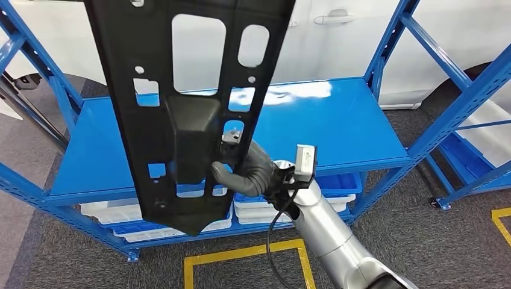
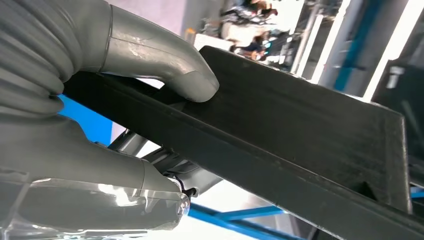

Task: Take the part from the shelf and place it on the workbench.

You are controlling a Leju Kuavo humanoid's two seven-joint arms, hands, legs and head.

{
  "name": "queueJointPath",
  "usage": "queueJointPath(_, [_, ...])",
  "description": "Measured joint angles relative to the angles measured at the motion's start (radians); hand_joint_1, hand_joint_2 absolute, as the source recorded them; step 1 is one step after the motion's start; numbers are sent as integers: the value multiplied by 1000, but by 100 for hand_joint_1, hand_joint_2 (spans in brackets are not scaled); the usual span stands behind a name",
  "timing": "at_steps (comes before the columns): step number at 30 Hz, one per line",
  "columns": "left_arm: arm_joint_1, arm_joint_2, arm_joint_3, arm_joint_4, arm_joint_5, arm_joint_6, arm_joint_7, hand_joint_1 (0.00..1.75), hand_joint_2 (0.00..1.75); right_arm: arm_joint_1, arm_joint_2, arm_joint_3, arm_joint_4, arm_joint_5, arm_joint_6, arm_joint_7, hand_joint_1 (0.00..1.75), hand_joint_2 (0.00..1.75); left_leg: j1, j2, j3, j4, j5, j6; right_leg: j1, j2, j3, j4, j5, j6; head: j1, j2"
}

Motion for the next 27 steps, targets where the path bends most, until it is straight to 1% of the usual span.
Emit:
queueJointPath(1, [0,-1,1,0,2,4,-2,0,175,24,-5,7,-19,-4,2,-6,175,175,0,-1,1,-2,-1,-6,3,1,2,-7,-2,-3,0,0])
queueJointPath(2, [0,-1,2,0,4,9,-3,0,175,48,-8,14,-36,-8,5,-12,175,175,0,-2,2,-4,-1,-11,2,0,3,-11,0,-7,0,0])
queueJointPath(3, [1,0,3,0,6,13,-4,0,175,72,-12,21,-53,-13,7,-16,175,175,0,-2,3,-5,-4,-16,-1,-2,6,-16,1,-11,0,0])
queueJointPath(4, [1,0,4,0,7,17,-6,0,175,95,-14,29,-69,-18,10,-19,175,175,-1,-1,0,6,-13,-21,-5,-4,11,-22,4,-17,0,0])
queueJointPath(5, [2,0,4,0,8,21,-9,0,175,116,-15,37,-84,-24,13,-21,175,175,-1,-1,-12,35,-33,-25,-9,-6,16,-29,6,-21,0,0])
queueJointPath(6, [2,0,5,0,9,23,-13,0,175,137,-16,44,-98,-29,16,-23,175,175,0,1,-35,85,-62,-28,-11,-8,20,-33,7,-24,0,0])
queueJointPath(7, [2,0,5,0,10,25,-19,0,175,159,-17,50,-111,-33,17,-26,175,175,0,1,-67,151,-95,-31,-10,-9,22,-34,6,-27,0,0])
queueJointPath(8, [2,0,6,0,12,27,-24,0,175,183,-18,57,-123,-33,16,-27,175,175,1,2,-100,218,-121,-35,-10,-10,22,-34,6,-29,0,0])
queueJointPath(9, [1,0,7,0,13,28,-29,0,175,208,-21,62,-133,-31,14,-28,175,175,2,2,-123,263,-132,-37,-9,-11,23,-33,5,-30,0,0])
queueJointPath(10, [1,0,8,0,14,29,-32,0,175,231,-23,68,-143,-27,11,-28,175,175,2,3,-129,271,-123,-38,-8,-11,24,-33,4,-30,0,0])
queueJointPath(11, [1,0,8,0,14,30,-33,0,175,252,-26,72,-153,-22,7,-28,175,175,2,4,-115,239,-96,-38,-7,-10,25,-32,3,-30,0,0])
queueJointPath(13, [4,1,8,0,12,34,-33,0,175,285,-30,78,-173,-13,2,-28,175,175,2,8,-50,99,-28,-32,-6,-6,27,-27,-1,-26,0,0])
queueJointPath(14, [5,1,8,0,11,36,-33,0,175,297,-31,79,-184,-10,1,-28,175,175,0,9,-22,40,-6,-26,-3,-4,26,-24,-3,-22,0,0])
queueJointPath(15, [7,0,8,0,10,39,-32,0,175,308,-33,79,-195,-7,0,-29,175,175,-1,10,-5,4,5,-21,-1,-2,25,-21,-6,-18,0,0])
queueJointPath(16, [7,0,8,0,8,41,-32,0,175,318,-35,80,-205,-3,-1,-29,175,175,-2,10,1,-9,6,-15,1,-1,24,-19,-7,-13,0,0])
queueJointPath(18, [7,-3,8,0,3,45,-32,0,175,337,-40,79,-222,5,-2,-29,175,175,-1,8,1,-11,11,-4,1,0,24,-17,-9,-4,0,0])
queueJointPath(19, [8,-4,8,0,1,46,-32,0,175,345,-43,79,-230,7,-2,-30,175,175,0,9,1,-13,13,1,0,-1,22,-8,-16,2,0,0])
queueJointPath(20, [8,-5,8,0,-1,47,-32,0,175,351,-46,79,-237,9,-2,-30,175,175,2,10,1,-15,16,7,-2,-2,11,19,-36,8,0,0])
queueJointPath(21, [8,-6,8,0,-3,45,-32,0,175,357,-49,79,-244,11,-3,-31,175,175,4,12,0,-17,18,11,-5,-3,-8,67,-66,15,0,0])
queueJointPath(23, [8,-6,8,0,-3,39,-31,0,175,371,-54,79,-253,20,-8,-32,175,175,4,14,-4,-17,19,14,-10,-5,-70,205,-140,26,0,0])
queueJointPath(24, [8,-6,8,0,-3,35,-31,0,175,380,-56,79,-256,26,-12,-32,175,175,4,14,-5,-16,19,14,-12,-6,-94,260,-161,29,0,0])
queueJointPath(25, [8,-6,8,0,-2,32,-31,0,175,388,-59,79,-258,31,-15,-32,175,175,4,14,-6,-15,19,14,-14,-6,-101,281,-162,30,0,0])
queueJointPath(26, [7,-6,8,0,-2,30,-30,0,175,395,-61,79,-260,34,-18,-32,175,175,4,13,-6,-14,19,14,-15,-6,-87,259,-144,30,0,0])
queueJointPath(27, [7,-6,8,0,-1,27,-27,0,175,400,-63,79,-263,36,-19,-32,175,175,4,13,-5,-14,19,12,-16,-6,-54,198,-111,28,0,0])
